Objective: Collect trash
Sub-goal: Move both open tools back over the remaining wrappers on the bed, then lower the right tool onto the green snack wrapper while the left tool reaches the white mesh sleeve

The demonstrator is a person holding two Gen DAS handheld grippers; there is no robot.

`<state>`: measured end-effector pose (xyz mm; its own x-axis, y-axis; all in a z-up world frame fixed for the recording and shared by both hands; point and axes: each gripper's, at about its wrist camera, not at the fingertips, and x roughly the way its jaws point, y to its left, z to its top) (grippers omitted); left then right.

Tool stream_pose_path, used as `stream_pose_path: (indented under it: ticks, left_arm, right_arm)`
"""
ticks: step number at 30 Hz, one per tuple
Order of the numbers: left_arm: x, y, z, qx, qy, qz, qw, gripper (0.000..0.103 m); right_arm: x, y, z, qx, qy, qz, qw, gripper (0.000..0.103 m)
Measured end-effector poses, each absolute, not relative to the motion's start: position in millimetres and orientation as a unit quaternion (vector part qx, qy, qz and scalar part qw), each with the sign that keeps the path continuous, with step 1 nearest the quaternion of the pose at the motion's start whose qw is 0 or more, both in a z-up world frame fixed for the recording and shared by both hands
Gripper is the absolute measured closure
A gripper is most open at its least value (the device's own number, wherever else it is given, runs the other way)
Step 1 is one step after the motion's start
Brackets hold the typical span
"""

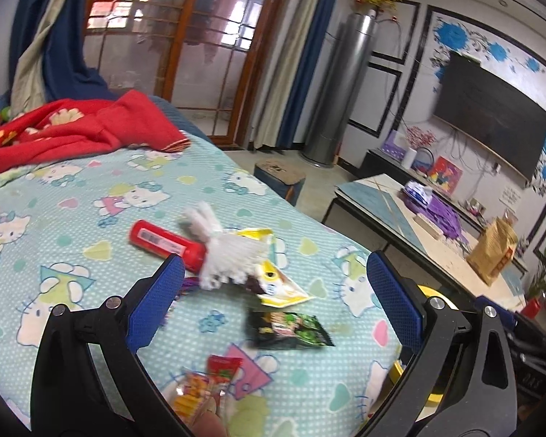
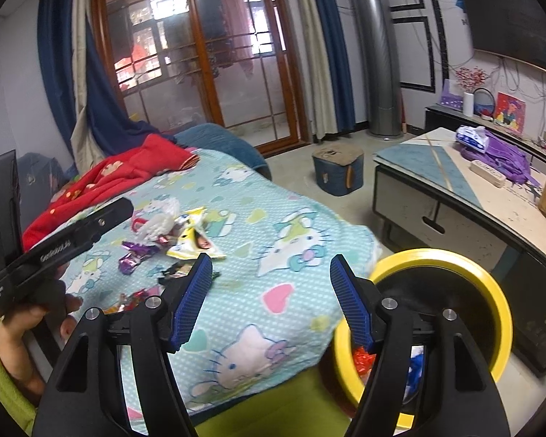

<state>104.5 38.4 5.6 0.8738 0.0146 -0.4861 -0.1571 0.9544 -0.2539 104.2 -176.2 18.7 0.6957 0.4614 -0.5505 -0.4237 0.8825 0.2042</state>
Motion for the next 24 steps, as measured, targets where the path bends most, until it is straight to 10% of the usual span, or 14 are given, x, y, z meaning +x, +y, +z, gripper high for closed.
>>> stream_pose_path:
  ticks: [24]
  left_arm:
    - [139,94,-19,-0.217,0.320,0.020,0.922,0.019]
  right_arm:
    - [149,-77,-41,0.012,0.388,0.274,0.880,0.039]
